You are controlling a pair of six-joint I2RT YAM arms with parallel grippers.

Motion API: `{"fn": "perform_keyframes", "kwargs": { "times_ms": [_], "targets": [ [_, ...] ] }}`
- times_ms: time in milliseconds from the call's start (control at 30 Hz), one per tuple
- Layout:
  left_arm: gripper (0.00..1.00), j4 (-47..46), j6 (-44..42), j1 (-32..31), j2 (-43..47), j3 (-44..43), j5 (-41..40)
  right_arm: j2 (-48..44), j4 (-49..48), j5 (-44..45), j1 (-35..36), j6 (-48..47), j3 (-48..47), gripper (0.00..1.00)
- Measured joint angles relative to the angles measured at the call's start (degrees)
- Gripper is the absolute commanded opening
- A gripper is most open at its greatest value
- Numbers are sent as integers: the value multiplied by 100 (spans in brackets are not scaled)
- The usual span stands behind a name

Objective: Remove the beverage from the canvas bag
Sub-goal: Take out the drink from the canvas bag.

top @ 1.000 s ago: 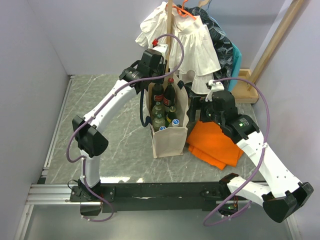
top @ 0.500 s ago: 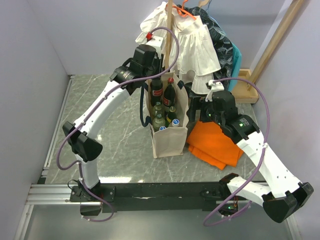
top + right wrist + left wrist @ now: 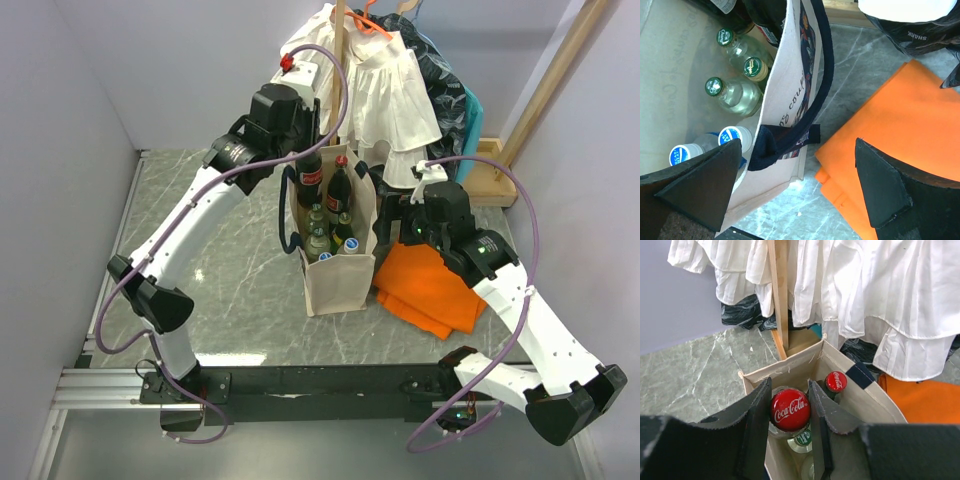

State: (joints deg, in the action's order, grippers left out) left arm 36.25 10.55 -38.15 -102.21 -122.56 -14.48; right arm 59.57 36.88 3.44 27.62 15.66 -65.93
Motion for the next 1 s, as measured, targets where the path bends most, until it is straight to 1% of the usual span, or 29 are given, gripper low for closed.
{"fn": "perform_keyframes", "kwargs": {
  "times_ms": [1000],
  "targets": [
    [1, -267, -282, -35, 415, 42, 111, -98, -22, -9, 0, 103, 160, 100]
  ]
}}
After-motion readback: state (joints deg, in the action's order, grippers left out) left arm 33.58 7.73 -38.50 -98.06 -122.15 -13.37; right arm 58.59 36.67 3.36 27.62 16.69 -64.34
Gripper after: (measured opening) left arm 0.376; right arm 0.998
